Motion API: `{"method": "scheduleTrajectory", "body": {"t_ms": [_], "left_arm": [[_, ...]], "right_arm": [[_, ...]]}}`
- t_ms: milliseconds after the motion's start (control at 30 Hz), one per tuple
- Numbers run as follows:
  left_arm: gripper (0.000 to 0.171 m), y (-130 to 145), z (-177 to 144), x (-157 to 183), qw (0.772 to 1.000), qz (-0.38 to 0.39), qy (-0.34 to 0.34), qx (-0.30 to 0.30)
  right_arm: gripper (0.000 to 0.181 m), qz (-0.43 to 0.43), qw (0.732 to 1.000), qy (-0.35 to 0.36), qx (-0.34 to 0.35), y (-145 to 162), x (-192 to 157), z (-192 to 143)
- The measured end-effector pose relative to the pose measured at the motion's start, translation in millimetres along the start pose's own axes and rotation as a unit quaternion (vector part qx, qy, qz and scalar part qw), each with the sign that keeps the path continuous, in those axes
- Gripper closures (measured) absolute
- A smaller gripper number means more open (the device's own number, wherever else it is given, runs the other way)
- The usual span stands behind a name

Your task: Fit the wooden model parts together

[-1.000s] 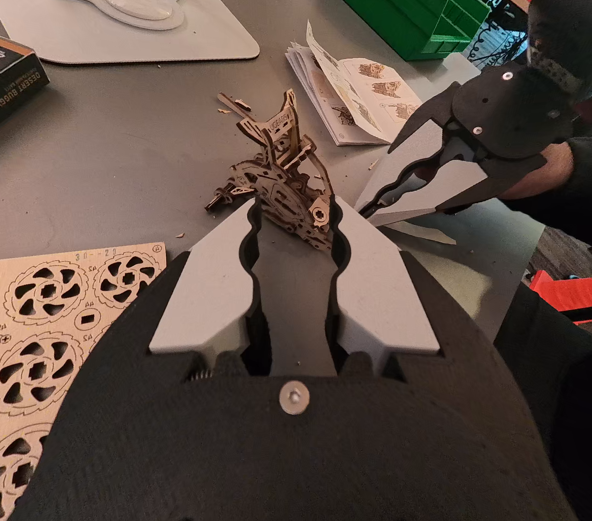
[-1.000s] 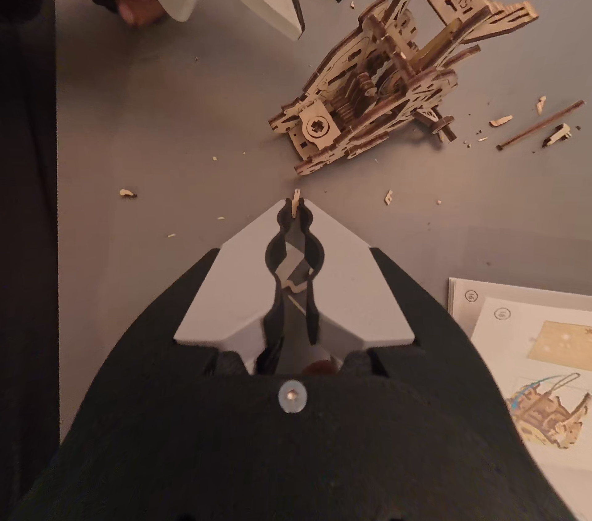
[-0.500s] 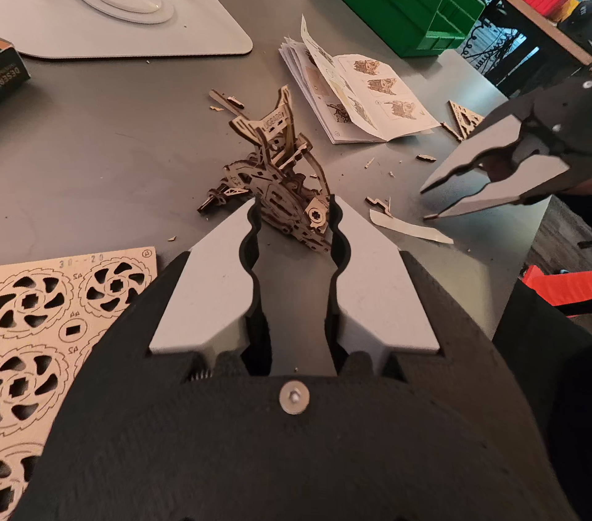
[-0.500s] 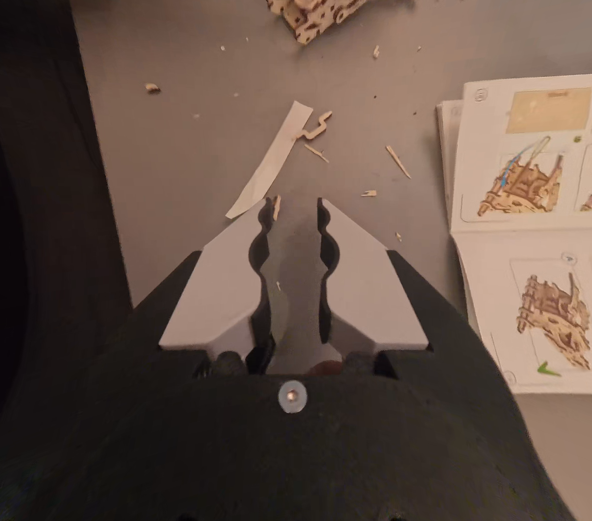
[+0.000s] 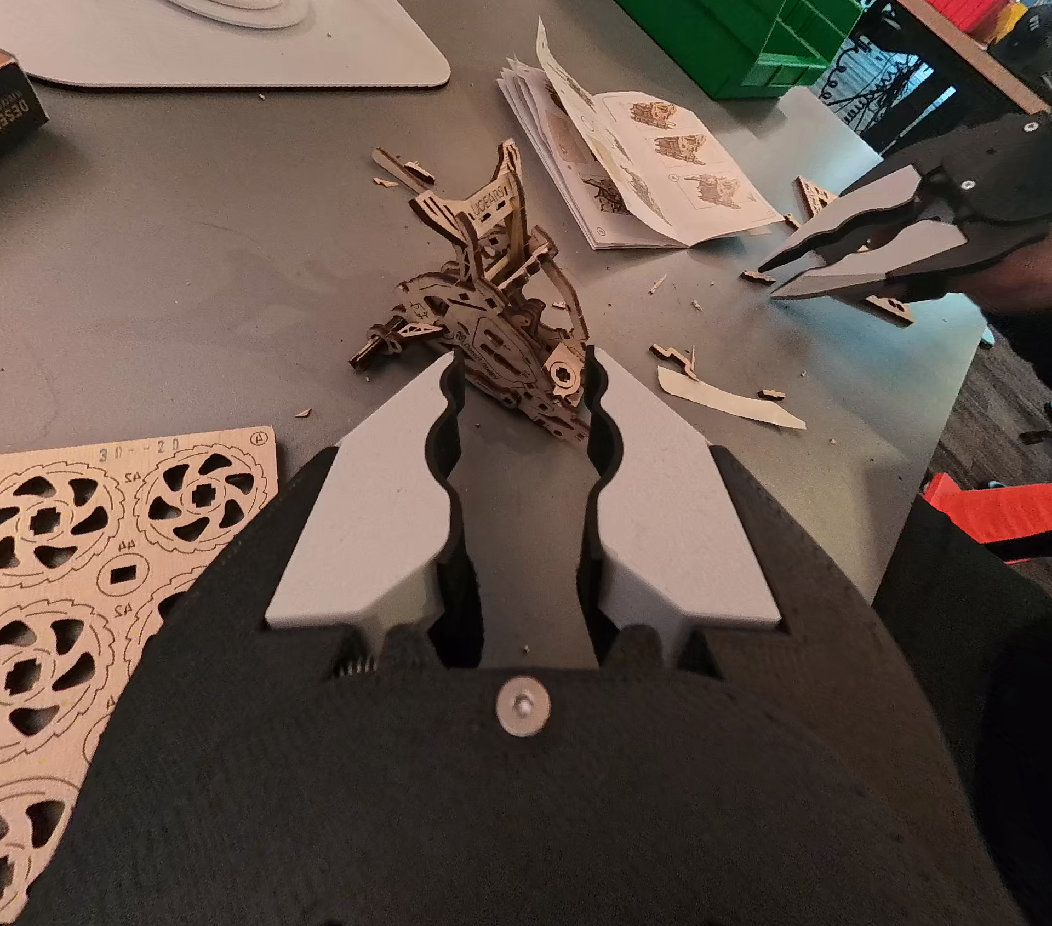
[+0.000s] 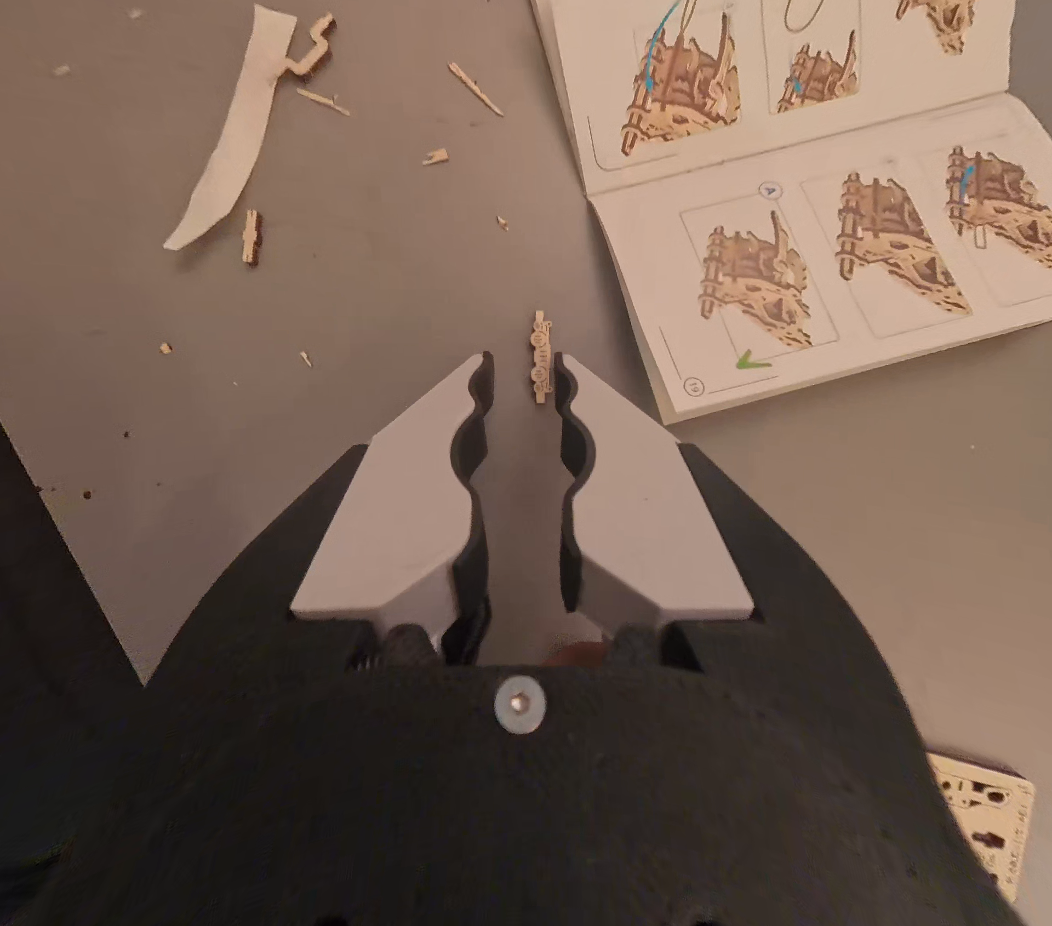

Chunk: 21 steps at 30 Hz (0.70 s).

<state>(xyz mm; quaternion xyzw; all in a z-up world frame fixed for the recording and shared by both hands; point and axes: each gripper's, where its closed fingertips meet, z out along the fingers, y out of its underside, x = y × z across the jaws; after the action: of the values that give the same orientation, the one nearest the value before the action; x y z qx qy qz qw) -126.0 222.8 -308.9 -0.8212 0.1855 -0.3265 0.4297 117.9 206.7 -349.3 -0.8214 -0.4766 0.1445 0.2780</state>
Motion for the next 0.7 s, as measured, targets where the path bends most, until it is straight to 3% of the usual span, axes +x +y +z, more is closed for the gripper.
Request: {"method": "scheduleTrajectory", "body": {"t_ms": [133, 167, 267, 400, 567, 700], "left_arm": [[0.132, 0, 0, -1, 1.000, -0.004, 0.002, 0.002], [0.132, 0, 0, -1, 1.000, -0.006, 0.002, 0.001], [0.132, 0, 0, -1, 1.000, -0.006, 0.002, 0.002], [0.133, 0, 0, -1, 1.000, -0.008, 0.005, 0.002], [0.132, 0, 0, -1, 1.000, -0.014, 0.011, 0.005], [0.133, -3, -3, -1, 1.000, -0.019, 0.015, 0.017]], "right_arm": [[0.168, -0.002, 1.000, 0.004, -0.009, 1, 2, 3], [0.177, 0.000, 1.000, -0.006, -0.004, 0, -1, 3], [0.177, 0.003, 0.997, -0.071, -0.008, -1, -27, 2], [0.156, -0.019, 0.993, -0.100, 0.051, -42, -41, 0], [0.162, -0.085, 0.992, -0.090, 0.023, -72, -26, 49], [0.181, -0.103, 0.990, -0.097, 0.020, -84, -16, 66]]}}
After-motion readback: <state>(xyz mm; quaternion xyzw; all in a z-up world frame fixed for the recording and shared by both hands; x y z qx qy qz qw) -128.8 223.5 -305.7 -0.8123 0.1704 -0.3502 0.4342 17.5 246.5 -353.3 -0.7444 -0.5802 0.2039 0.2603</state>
